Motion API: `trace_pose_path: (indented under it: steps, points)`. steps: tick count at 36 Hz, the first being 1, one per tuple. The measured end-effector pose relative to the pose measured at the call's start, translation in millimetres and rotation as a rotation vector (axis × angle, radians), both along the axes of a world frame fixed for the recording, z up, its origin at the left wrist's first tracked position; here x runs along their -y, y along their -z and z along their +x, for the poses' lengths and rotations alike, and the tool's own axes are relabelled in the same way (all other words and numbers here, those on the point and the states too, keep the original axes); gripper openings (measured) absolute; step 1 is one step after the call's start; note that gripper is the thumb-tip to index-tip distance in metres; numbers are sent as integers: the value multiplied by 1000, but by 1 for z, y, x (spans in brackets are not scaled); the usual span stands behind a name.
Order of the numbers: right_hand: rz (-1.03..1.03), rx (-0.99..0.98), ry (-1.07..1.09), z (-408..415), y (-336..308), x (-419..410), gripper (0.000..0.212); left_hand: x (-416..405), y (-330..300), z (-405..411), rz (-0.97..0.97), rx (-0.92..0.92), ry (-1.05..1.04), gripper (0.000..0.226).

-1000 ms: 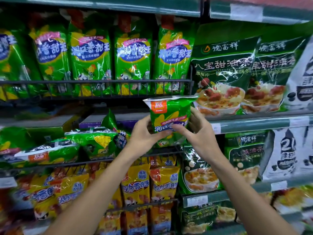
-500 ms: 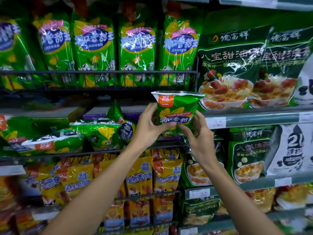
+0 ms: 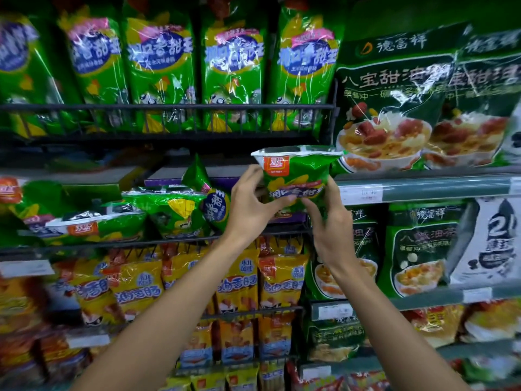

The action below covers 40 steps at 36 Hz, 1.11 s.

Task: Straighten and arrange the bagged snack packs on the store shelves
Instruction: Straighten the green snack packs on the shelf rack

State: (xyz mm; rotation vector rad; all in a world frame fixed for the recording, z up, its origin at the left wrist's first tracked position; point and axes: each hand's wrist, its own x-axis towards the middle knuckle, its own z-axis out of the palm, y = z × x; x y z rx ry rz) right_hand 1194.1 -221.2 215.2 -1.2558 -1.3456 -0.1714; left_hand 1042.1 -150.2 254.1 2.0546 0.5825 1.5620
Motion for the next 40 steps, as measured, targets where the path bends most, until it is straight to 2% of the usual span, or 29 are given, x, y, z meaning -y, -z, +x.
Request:
trace_pose_path:
  steps: [9,16,23,26,29,32,34,37,40]
  points:
    - [-94,-59,39,0,10,-11,51,-10,3,5,-65,-128,-83,69]
    - [-159,78,113,9,26,-15,60,-20,19,12,-160,-360,-128,66]
    - [-193,106,173,8,31,-16,52,-25,10,4,-128,-567,-191,72]
    - [-152,-1,173,5,39,-13,52,-22,15,9,-142,-534,-233,79]
    - [-97,-101,192,0,48,-17,56,-13,17,16,-192,-529,-289,70]
    - [-67,-112,205,-3,52,-22,53,-6,23,19,-151,-461,-313,70]
    - [-65,-107,213,-2,52,-24,51,-3,32,17,-149,-367,-244,74]
    - [-58,-105,219,1,54,-26,51,1,48,8,4,-217,-104,78]
    - [-56,-68,191,4,56,-28,52,-4,66,-1,258,-257,-107,72]
